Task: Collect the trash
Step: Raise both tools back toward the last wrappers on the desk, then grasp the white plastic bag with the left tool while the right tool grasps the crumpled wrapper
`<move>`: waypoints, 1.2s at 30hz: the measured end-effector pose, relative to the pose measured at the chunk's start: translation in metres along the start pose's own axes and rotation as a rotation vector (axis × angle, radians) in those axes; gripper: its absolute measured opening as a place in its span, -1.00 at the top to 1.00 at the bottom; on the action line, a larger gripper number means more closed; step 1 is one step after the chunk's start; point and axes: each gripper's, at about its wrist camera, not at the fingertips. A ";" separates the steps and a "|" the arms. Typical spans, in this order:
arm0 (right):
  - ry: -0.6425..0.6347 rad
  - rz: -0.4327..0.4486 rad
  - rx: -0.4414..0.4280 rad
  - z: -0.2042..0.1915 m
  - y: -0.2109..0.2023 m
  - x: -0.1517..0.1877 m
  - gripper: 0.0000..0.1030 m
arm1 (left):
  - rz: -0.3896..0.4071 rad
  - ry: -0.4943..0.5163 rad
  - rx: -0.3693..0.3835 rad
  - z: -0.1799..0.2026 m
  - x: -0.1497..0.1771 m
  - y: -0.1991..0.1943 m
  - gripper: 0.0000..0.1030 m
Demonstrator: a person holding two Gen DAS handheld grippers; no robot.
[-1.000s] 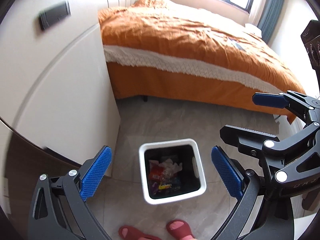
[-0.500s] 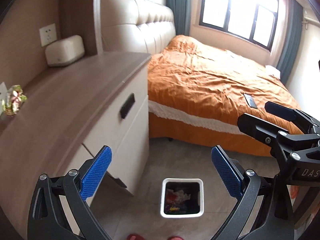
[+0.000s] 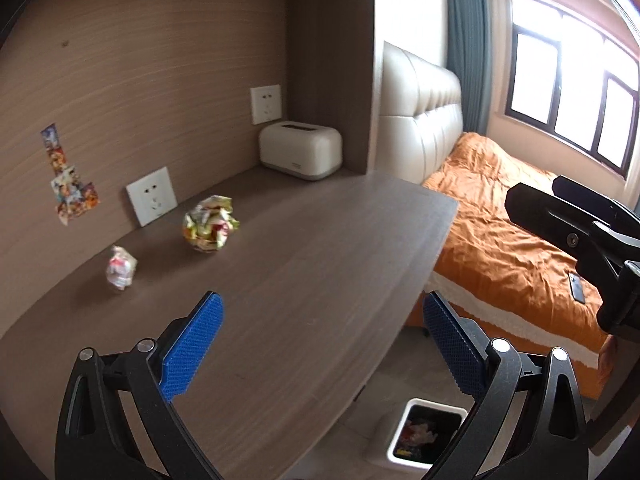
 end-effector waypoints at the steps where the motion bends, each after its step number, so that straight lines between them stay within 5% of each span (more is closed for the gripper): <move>1: -0.011 0.001 -0.012 -0.008 0.007 -0.005 -0.91 | 0.008 -0.016 -0.022 -0.013 -0.003 -0.003 -0.90; 15: -0.115 -0.040 -0.143 -0.100 0.105 -0.042 -0.91 | 0.033 -0.127 -0.185 -0.135 -0.027 0.022 -0.90; 36: -0.115 -0.195 -0.161 -0.154 0.248 -0.037 -0.91 | -0.074 -0.156 -0.238 -0.233 -0.031 0.110 -0.90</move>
Point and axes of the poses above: each gripper's, at about its wrist camera, not at the fingertips, and y roughly the way its jaws point, z to its right, x to its underside, and after that the axes turned 2 degrees about -y, right-handed
